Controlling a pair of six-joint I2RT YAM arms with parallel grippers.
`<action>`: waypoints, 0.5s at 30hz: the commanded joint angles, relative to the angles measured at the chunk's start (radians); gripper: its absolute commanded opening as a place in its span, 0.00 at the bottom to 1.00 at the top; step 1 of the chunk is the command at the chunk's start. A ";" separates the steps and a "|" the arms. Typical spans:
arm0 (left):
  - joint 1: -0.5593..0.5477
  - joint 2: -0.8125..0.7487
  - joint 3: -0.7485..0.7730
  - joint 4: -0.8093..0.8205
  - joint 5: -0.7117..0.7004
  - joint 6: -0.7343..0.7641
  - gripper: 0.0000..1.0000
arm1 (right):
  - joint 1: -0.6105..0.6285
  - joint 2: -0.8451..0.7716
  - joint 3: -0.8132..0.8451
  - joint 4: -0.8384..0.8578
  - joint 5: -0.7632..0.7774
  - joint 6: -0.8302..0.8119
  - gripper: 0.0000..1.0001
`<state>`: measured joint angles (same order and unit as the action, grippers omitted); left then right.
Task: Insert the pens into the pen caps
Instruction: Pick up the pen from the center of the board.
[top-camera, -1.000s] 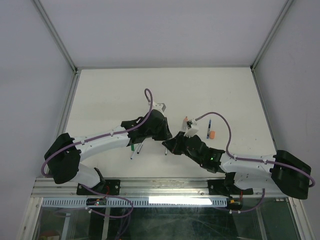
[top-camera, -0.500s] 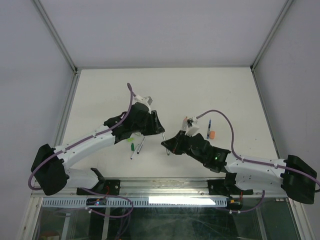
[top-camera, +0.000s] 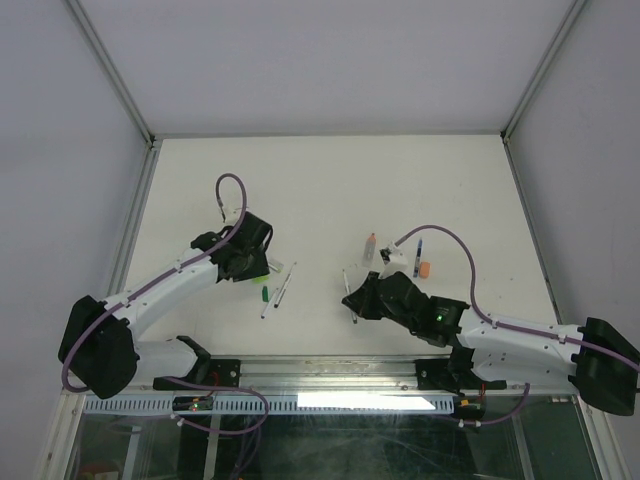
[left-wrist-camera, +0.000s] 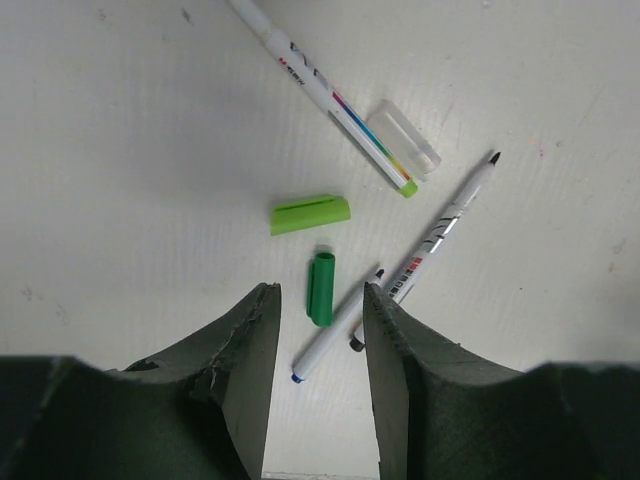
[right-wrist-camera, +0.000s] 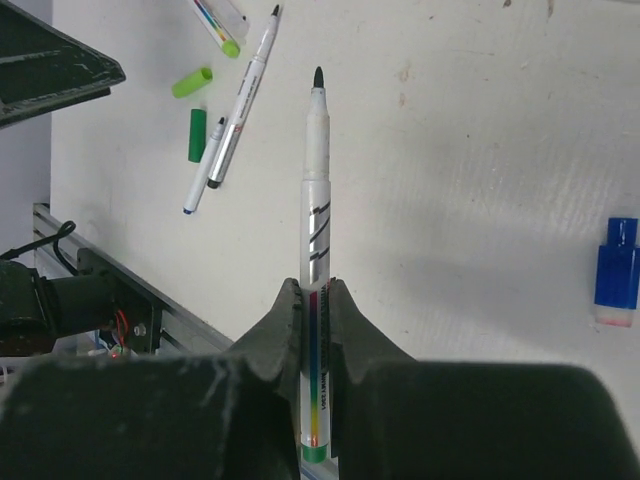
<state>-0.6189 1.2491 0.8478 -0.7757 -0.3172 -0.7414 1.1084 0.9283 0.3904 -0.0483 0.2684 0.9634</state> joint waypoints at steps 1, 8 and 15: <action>0.013 0.003 0.006 -0.019 -0.039 0.021 0.40 | -0.001 -0.020 0.020 -0.007 0.003 -0.025 0.00; 0.029 0.070 0.039 -0.020 -0.046 0.042 0.40 | -0.002 -0.034 0.007 0.064 -0.069 -0.135 0.00; 0.056 0.120 0.070 -0.023 -0.055 0.099 0.40 | -0.002 -0.038 0.037 0.041 -0.140 -0.277 0.00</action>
<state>-0.5793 1.3472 0.8654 -0.8047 -0.3405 -0.6956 1.1080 0.9066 0.3904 -0.0364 0.1768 0.7986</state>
